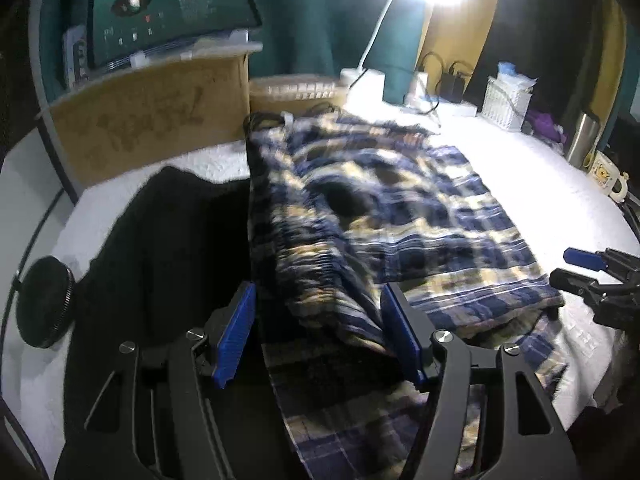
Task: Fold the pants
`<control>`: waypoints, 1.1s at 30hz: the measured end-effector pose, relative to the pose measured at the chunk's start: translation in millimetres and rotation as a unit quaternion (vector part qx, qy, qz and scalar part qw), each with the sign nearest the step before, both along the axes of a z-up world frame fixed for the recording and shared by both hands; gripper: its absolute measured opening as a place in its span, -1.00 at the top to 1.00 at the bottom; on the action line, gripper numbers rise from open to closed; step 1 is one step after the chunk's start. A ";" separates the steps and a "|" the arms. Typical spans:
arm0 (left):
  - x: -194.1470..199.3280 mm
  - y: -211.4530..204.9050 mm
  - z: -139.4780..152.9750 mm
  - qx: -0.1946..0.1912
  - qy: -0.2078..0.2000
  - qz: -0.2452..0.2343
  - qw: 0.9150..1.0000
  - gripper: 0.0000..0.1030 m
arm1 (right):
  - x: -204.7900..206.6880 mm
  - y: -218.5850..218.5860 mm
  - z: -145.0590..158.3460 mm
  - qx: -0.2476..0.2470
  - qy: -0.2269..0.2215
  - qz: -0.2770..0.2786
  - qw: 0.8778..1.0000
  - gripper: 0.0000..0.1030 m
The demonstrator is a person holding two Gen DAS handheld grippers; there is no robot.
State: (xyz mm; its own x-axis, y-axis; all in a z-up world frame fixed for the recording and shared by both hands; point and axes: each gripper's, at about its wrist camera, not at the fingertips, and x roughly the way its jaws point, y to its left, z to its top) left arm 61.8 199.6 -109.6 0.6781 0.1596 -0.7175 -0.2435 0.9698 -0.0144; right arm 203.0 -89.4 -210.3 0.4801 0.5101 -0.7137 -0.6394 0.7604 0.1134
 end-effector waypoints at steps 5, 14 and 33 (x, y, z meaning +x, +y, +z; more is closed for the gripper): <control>-9.3 -16.7 10.8 0.006 -0.023 -0.009 1.000 -0.26 | -7.6 -21.0 0.0 0.003 -0.002 -0.016 1.000 -0.27; -17.3 -35.3 20.5 0.039 -0.019 -0.009 0.999 -0.26 | -22.2 -56.3 2.7 0.013 -0.011 -0.043 0.999 -0.27; -4.1 -145.1 30.7 0.056 -0.009 -0.128 0.990 -0.26 | -40.4 -140.6 5.4 0.037 -0.025 -0.108 0.993 -0.27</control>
State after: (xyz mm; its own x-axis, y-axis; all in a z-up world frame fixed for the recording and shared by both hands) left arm 57.8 54.6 -78.9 0.7187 0.0585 -0.6928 0.0096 0.9955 0.0940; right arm 162.6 -230.0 -204.9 0.6181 0.4411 -0.6507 -0.4685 0.8714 0.1456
